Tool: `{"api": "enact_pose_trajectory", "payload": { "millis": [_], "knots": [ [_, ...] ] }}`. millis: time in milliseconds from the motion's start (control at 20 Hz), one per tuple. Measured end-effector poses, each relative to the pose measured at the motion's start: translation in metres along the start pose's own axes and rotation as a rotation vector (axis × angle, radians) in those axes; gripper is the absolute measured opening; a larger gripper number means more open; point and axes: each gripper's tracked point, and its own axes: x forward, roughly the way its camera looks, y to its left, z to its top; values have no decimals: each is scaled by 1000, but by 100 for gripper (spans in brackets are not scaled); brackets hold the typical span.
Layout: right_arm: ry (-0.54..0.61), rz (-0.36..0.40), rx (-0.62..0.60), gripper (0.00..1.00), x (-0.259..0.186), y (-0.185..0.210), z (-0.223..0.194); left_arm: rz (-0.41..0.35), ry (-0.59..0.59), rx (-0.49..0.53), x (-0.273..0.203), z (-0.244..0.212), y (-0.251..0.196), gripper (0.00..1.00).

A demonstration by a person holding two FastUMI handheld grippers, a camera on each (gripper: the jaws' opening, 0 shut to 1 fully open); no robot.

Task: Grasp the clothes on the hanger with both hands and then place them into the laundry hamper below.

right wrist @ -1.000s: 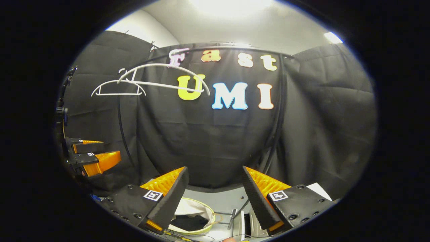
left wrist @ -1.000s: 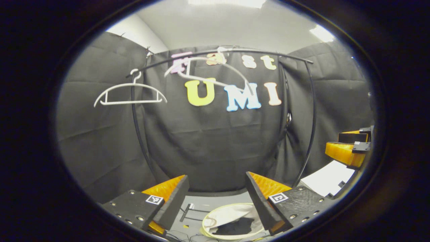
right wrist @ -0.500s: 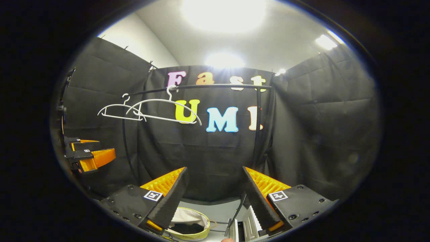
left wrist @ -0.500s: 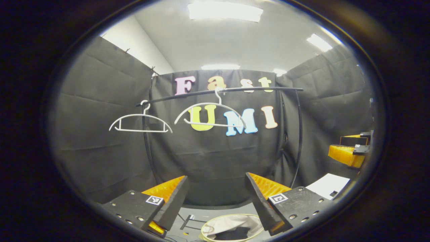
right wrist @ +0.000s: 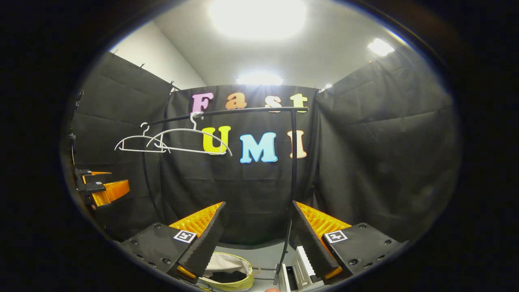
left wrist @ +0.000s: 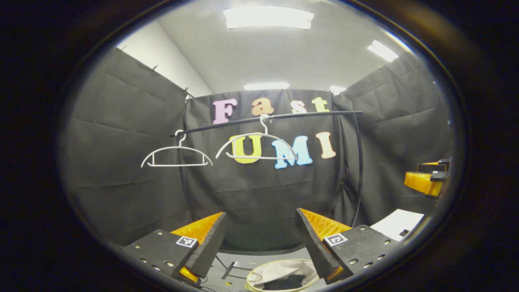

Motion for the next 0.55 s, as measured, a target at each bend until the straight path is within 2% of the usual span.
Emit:
{"api": "enact_pose_trajectory", "payload": {
  "millis": [550],
  "knots": [
    [0,1,-5,99,12,-4,-2,-3,-23,35,8,12,-10,99]
  ]
}}
